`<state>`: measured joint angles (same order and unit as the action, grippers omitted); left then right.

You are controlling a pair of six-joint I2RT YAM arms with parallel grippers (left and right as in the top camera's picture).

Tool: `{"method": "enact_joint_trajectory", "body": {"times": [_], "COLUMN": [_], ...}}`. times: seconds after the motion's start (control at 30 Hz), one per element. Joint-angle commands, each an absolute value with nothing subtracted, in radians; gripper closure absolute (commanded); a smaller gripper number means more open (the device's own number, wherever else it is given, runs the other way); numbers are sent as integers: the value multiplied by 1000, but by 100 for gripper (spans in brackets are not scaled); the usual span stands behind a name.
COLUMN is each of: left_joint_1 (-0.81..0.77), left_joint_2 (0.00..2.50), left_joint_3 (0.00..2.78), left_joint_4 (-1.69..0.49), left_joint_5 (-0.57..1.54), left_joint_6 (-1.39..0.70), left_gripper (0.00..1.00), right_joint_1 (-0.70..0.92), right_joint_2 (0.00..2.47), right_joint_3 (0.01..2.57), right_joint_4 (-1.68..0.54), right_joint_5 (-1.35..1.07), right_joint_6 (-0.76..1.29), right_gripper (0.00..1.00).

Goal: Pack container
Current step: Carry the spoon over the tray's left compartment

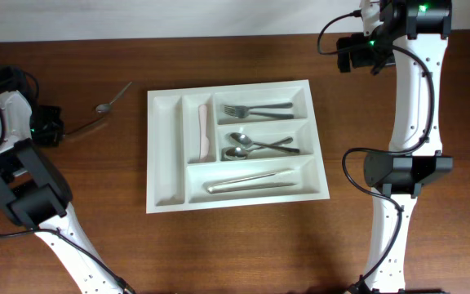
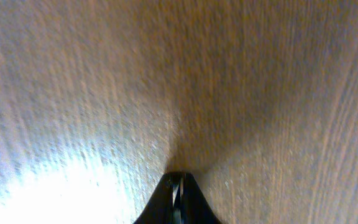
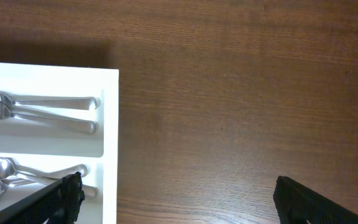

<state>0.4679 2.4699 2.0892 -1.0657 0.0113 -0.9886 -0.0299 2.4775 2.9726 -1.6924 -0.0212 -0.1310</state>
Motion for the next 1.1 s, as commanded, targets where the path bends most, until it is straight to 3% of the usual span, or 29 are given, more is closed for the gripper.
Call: {"method": "enact_joint_trajectory", "body": {"times": [0.0,0.4,0.73,1.07], "left_joint_1": [462,462,461,405], "left_joint_2": [2560,2559,2558,2558], "left_joint_3": [2075,2211,2486,2743], "left_joint_4": [-1074,-1172,-1337,-1451], "left_joint_5": [122,144,143,146], "left_joint_6": [-994,-971,-879,-618], "left_gripper": [98,98,98,98], "right_joint_1": [-27,-27,-27,-27], "right_joint_2": [2447,2447,2447,2447], "right_joint_3": [2983,2983,2983,2983], "right_joint_4": [-1699,-1699,-1699,-1698], "right_joint_5": [-30,-31,-31,-31], "right_joint_6": [-129,-129,-129,-129], "right_gripper": [1,1,1,1]}}
